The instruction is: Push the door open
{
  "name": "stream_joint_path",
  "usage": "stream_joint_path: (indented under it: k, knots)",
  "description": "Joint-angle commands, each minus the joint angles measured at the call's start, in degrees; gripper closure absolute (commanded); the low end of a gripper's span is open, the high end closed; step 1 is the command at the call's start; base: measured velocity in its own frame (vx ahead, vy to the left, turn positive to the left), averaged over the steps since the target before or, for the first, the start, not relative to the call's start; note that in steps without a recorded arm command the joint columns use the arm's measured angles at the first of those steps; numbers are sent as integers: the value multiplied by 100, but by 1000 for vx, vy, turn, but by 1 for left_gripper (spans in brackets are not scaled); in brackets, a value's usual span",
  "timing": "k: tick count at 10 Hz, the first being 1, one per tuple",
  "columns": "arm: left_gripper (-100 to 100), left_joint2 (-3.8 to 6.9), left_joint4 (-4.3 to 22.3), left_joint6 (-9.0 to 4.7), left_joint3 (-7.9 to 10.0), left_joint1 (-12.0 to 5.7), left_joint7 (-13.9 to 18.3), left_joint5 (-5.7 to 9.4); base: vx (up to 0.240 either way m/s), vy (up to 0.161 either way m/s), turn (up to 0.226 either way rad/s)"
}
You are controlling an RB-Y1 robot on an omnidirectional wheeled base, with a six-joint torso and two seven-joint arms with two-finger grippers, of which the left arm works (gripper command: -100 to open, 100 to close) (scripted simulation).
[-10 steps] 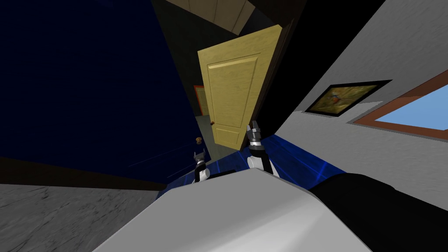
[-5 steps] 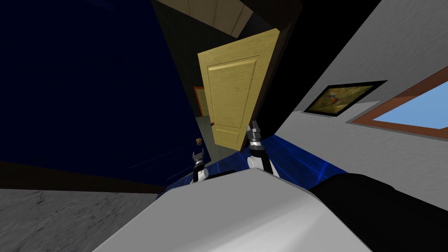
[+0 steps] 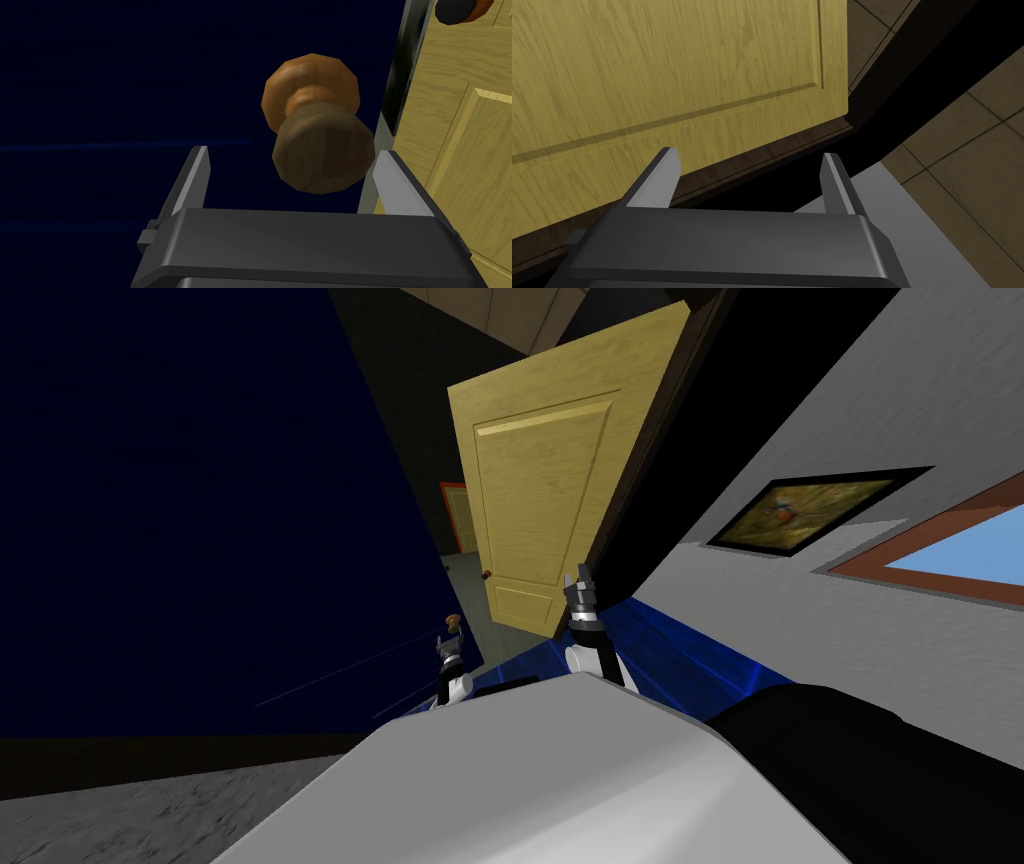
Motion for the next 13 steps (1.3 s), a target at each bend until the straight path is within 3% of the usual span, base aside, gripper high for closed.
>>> stream_joint_path:
  k: [1, 2, 3, 4, 9, 11, 13]
  knots:
    - [-100, -75, 16, -4, 13, -11, 21, 9, 149, 67, -9]
    - [-100, -182, 23, -2, 23, -19, 29, 16, 143, 60, -21]
    - [-100, -120, 29, -9, 11, -8, 32, 10, 65, 27, -10]
    - [100, -120, 29, -9, 11, -8, 32, 10, -6, -11, -34]
    - [100, -120, 29, -9, 11, -8, 32, 10, -11, -9, 1]
    - [100, -34, 104, -48, 266, -50, -5, 130, 105, 7, -168]
    - [100, 14, 139, -78, 402, -66, -22, 194, 116, 20, -73]
